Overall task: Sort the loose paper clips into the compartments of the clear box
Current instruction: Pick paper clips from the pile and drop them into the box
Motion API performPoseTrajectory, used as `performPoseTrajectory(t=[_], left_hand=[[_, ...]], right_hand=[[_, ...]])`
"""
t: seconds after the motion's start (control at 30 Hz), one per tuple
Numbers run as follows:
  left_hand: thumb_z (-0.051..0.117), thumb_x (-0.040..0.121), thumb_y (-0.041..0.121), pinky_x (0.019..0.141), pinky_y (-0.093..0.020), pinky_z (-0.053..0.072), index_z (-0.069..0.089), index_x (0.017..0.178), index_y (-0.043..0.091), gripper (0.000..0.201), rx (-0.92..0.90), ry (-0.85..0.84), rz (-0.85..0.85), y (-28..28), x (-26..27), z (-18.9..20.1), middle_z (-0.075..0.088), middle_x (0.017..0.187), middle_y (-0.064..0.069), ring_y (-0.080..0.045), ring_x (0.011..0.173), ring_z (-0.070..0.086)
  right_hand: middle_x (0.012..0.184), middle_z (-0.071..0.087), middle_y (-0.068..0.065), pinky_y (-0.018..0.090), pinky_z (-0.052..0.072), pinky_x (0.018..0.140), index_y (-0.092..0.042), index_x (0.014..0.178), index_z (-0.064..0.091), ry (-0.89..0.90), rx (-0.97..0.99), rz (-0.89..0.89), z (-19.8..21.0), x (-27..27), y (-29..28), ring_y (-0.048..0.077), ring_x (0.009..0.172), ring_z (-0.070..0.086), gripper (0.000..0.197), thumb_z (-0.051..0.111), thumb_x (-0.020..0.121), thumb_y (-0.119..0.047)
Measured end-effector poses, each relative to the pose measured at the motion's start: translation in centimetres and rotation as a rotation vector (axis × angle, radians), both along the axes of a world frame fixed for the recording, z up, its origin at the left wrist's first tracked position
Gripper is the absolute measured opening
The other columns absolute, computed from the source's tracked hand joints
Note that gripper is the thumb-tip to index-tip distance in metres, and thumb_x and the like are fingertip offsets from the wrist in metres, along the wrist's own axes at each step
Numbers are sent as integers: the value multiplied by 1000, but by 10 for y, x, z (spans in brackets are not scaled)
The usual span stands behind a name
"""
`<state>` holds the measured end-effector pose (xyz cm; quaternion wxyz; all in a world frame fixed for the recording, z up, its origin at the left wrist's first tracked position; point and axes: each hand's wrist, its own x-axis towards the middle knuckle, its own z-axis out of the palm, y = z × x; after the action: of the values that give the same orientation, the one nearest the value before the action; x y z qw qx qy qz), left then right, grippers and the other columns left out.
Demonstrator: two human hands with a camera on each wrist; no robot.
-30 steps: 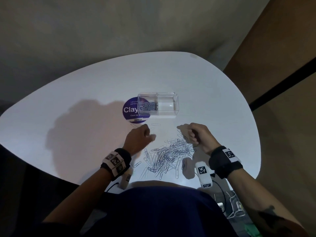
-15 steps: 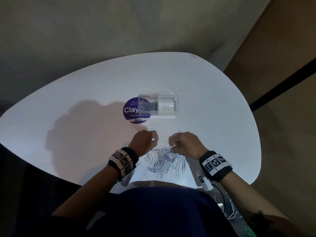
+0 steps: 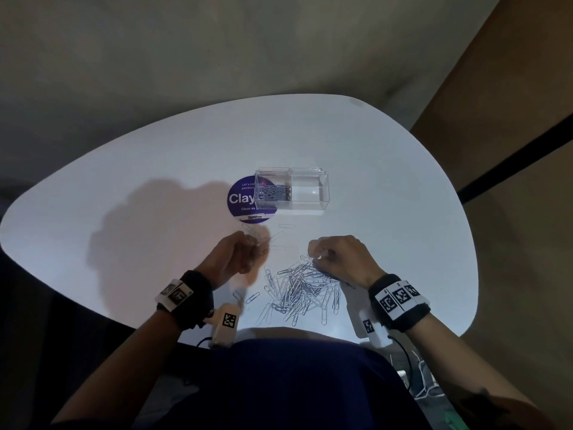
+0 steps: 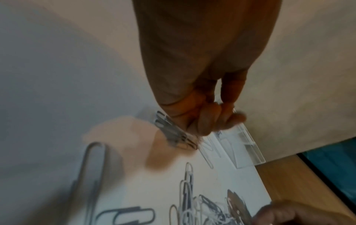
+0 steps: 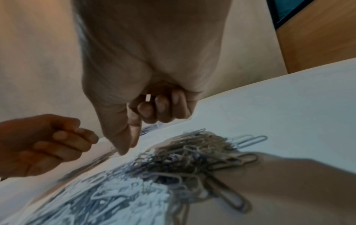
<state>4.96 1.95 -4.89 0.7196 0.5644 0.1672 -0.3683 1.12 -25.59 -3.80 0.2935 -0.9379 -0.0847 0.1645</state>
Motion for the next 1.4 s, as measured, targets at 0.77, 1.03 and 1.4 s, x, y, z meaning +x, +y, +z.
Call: performPoseTrajectory(t=[0.77,1.03,1.4], left_hand=[[64,87,33,63,-28,49,67,84,20,14,1116,-937,-527,-9,-14,-19,70,73,3,-17,64,63],[68,87,26,58,-22,34,64,73,21,16,889,-678,-494,1,-3,-4,57,62,10,-3,55,47],[64,86,30,68,-28,45,67,89,26,6,1166,-1005,-661,-11,-11,-11,72,86,1,-23,78,66]], right_hand=[[60,66,-14,15,45,61,4,70,63,354,669,-277,15,-2,-1,8,68,67,18,74,84,4],[48,60,-13,10,31,41,3,78,61,431,816,-393,17,1,-1,-2,38,46,17,62,84,19],[60,62,5,21,20,44,15,101,68,582,792,-461,6,6,-1,8,44,33,24,52,87,5]])
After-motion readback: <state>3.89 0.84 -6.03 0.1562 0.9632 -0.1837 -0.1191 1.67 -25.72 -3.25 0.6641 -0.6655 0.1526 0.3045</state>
